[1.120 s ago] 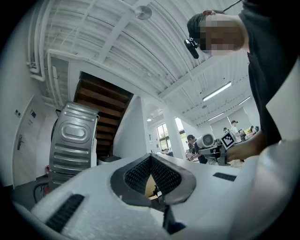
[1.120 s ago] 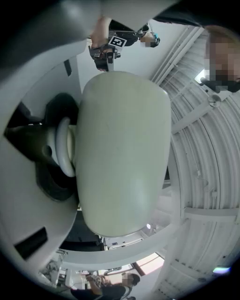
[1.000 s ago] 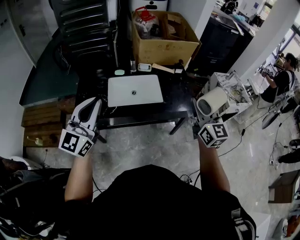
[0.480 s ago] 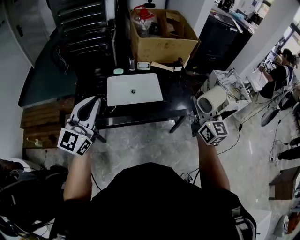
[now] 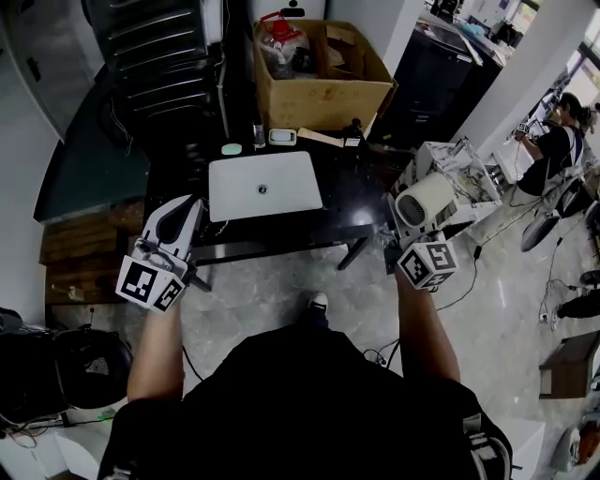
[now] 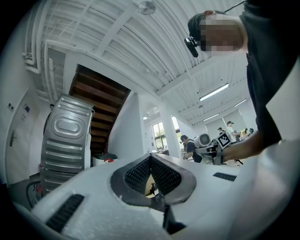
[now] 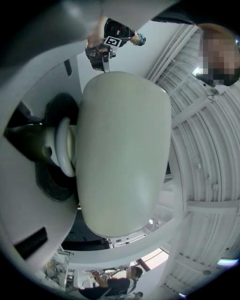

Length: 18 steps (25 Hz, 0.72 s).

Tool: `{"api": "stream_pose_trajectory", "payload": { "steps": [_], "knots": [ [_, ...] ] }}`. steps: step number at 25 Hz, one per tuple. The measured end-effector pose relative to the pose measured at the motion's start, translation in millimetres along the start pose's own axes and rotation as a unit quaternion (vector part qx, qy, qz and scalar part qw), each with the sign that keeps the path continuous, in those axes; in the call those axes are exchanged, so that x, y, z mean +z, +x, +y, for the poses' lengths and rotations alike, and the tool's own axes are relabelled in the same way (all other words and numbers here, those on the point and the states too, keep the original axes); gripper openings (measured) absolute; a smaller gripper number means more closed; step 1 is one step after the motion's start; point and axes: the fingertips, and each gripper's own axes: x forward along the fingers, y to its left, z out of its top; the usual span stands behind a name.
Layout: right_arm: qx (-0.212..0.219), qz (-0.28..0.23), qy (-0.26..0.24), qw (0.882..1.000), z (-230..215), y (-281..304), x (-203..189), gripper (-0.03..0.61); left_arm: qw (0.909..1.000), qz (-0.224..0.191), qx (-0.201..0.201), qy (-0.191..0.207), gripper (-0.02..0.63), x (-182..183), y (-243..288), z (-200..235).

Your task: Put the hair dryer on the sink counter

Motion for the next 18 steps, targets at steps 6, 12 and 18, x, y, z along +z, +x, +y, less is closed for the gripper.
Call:
{"api": "stream_pose_trajectory", "payload": {
  "steps": [6, 12, 18],
  "knots": [
    [0.000, 0.000, 0.006, 1.000, -40.3, 30.9, -10.6, 0.170, 0.9999, 0.006, -0.007, 0.010, 0.014, -11.5, 47.7, 10.1],
    [0.005, 0.013, 0.024, 1.000, -93.3, 79.4, -36.8, 0.170, 0.9998, 0.015, -0.002, 0.013, 0.014, -30.6, 111.9, 24.2],
    [0.010, 0.030, 0.018, 0.999, -136.6, 130.0, -55.2, 0.170, 0.9992, 0.037, 0.014, 0.012, 0.014, -56.5, 162.6, 45.4]
  ]
}}
